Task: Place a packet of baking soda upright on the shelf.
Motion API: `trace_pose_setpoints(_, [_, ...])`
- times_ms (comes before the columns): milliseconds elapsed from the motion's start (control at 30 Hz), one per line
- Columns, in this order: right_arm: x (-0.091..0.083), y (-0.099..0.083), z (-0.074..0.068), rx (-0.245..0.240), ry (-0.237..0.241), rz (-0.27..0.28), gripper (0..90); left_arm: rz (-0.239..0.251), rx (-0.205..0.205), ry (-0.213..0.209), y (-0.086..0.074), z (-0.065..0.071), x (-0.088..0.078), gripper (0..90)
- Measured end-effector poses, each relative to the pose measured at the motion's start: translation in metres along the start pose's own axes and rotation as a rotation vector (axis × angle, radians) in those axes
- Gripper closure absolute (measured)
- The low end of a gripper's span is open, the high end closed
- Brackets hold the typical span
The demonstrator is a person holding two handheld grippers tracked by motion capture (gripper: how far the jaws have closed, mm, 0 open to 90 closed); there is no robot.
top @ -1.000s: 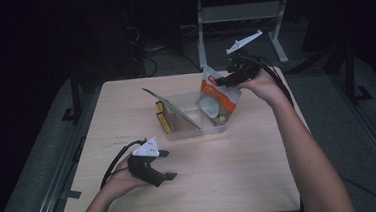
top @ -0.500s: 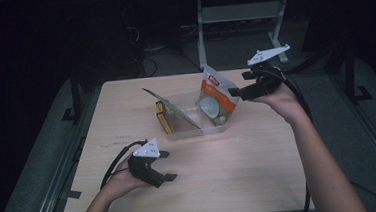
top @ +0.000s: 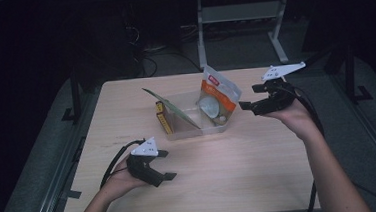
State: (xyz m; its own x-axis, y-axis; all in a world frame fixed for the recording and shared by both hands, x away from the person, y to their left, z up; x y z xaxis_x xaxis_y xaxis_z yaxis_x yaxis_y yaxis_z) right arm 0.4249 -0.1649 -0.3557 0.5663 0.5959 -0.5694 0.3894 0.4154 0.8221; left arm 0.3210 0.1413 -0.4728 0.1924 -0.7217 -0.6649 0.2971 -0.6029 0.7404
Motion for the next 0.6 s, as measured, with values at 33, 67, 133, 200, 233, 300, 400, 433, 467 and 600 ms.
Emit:
trace_pose_setpoints(33, [0.000,-0.002,-0.001,-0.001,0.000,-0.001,20.3,0.005,-0.006,-0.005,0.000,0.000,-0.002,16.9])
trace_pose_setpoints(67, [-0.001,-0.004,-0.002,0.001,0.006,0.002,20.3,0.012,-0.021,-0.009,0.000,0.001,-0.004,16.8])
trace_pose_setpoints(133, [-0.001,-0.010,-0.004,-0.003,0.009,0.005,20.6,0.011,-0.018,0.000,0.000,0.001,-0.005,16.7])
trace_pose_setpoints(200, [-0.001,-0.016,-0.007,-0.003,0.010,0.002,21.1,0.042,-0.020,0.003,0.000,0.003,-0.006,16.7])
trace_pose_setpoints(233, [-0.001,-0.018,-0.008,0.001,0.014,0.002,21.1,0.049,-0.032,-0.001,-0.002,0.003,-0.006,16.7])
trace_pose_setpoints(300, [0.000,-0.024,-0.011,0.008,0.021,0.002,21.2,0.037,-0.034,0.004,-0.007,0.002,-0.004,16.8])
trace_pose_setpoints(400, [0.000,-0.032,-0.015,0.009,0.028,-0.001,21.3,0.036,-0.041,0.007,-0.011,0.003,-0.004,16.7])
trace_pose_setpoints(433, [0.001,-0.035,-0.016,0.014,0.032,-0.003,21.3,0.027,-0.040,0.011,-0.012,0.002,-0.005,16.8])
trace_pose_setpoints(467, [0.001,-0.039,-0.017,0.013,0.035,-0.001,21.3,0.025,-0.039,0.013,-0.013,0.002,-0.005,16.8])
trace_pose_setpoints(600, [0.004,-0.050,-0.020,0.013,0.039,-0.007,21.3,0.026,-0.038,0.019,-0.013,0.001,-0.006,16.8])
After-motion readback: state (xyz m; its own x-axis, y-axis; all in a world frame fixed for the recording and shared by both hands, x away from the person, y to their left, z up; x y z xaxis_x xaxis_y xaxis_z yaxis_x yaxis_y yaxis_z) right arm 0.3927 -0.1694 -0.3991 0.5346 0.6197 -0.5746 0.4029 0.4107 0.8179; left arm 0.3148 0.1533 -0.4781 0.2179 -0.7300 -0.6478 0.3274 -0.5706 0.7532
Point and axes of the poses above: each handheld gripper's, and its own axes: x roughly forward along the jaws, y roughly out of its top, z roughly to its right, the point moved 8 cm from there along x, roughly forward along the jaws, and after that the axes turned 1 degree about -x, right-handed, at the moved point
